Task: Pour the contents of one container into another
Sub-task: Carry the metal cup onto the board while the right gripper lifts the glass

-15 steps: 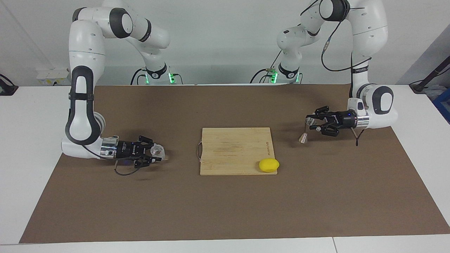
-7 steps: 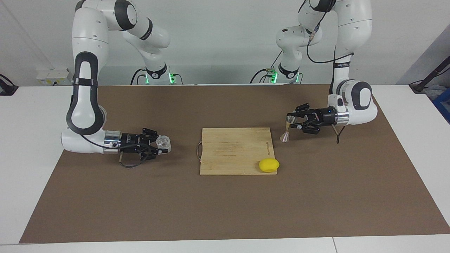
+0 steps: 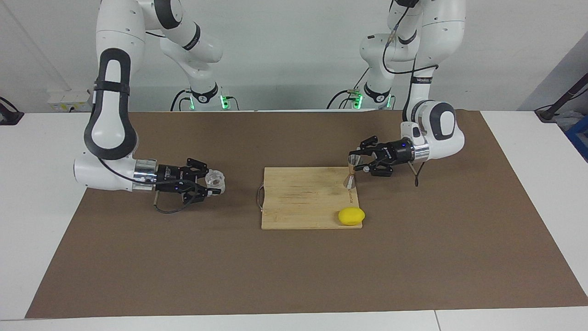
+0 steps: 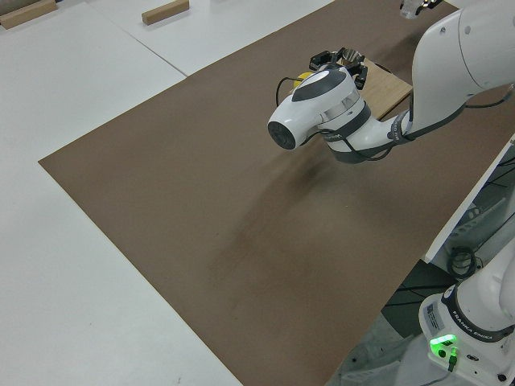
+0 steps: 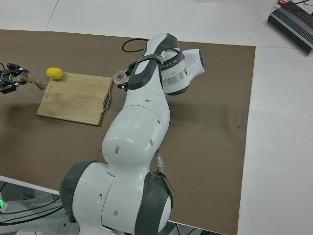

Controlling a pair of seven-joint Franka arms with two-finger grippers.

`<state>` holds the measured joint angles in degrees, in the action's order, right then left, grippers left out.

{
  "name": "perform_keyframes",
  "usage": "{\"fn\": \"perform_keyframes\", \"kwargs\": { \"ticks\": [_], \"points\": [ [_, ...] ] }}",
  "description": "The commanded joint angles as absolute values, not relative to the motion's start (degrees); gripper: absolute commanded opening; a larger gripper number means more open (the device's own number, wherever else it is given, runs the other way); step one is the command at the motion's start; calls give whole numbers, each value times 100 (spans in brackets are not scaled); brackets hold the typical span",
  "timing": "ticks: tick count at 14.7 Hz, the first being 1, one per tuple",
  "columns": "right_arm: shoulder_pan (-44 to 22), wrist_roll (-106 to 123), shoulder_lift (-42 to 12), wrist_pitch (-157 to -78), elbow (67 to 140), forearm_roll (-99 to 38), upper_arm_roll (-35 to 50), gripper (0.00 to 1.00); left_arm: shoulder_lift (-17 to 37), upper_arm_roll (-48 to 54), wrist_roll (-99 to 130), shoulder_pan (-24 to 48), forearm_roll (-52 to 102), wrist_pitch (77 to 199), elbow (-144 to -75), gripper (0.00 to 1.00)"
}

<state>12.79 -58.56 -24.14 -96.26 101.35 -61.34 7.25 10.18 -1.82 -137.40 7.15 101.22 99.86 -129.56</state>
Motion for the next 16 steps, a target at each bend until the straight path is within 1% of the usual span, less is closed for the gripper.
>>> {"fn": "perform_keyframes", "kwargs": {
  "ticks": [1, 5, 10, 16],
  "points": [
    [1178, -6056, -2294, -9835, 10274, -6135, 756, 0, 852, -272, -13755, 1369, 11027, 10694, -13131, 0],
    [1029, -6152, -2294, -9905, 10266, -6143, 756, 0, 923, -272, -13991, 2072, 12144, 11556, -13122, 0],
    [879, -6223, -2294, -9984, 10266, -6319, 765, 0, 1002, -272, -14414, 2794, 13331, 12128, -13087, 0],
    [817, -6609, -2154, -10213, 10301, -6258, 756, 0, 1265, -272, -14791, 3103, 13860, 12427, -12824, 0]
  ]
}}
